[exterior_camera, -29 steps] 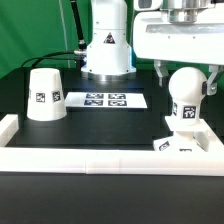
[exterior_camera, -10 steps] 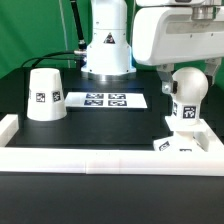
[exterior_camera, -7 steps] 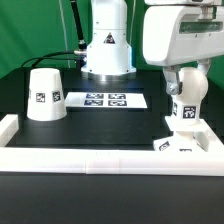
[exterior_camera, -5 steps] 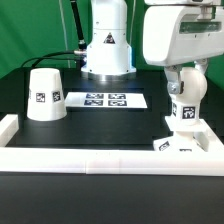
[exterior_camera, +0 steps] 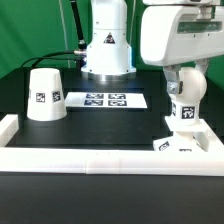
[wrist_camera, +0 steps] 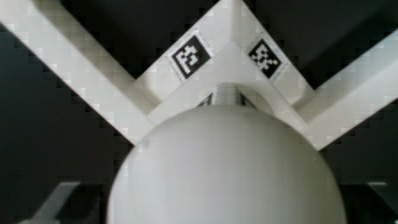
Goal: Assemble lamp
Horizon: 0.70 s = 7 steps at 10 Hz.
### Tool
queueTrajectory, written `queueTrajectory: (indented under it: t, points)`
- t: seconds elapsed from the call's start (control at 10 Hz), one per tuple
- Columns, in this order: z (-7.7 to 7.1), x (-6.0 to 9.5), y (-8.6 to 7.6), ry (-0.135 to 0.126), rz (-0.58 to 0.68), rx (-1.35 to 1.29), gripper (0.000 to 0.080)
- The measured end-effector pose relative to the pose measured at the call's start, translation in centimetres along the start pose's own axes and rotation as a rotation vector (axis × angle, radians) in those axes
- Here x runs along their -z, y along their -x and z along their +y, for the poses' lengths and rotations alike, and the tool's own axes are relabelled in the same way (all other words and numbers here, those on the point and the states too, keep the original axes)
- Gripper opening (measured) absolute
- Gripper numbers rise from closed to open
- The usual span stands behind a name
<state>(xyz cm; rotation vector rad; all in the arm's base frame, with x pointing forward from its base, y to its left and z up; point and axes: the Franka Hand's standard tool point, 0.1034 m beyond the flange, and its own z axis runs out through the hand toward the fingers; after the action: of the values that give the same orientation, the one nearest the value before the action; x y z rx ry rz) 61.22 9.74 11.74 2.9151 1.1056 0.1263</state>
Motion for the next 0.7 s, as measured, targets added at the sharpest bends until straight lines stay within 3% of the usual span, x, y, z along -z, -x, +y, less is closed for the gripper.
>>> queueTrajectory:
  t: [0.7]
  points:
    - [0.21, 0.09, 0.11, 0.007, -0.003, -0.786, 0.0579]
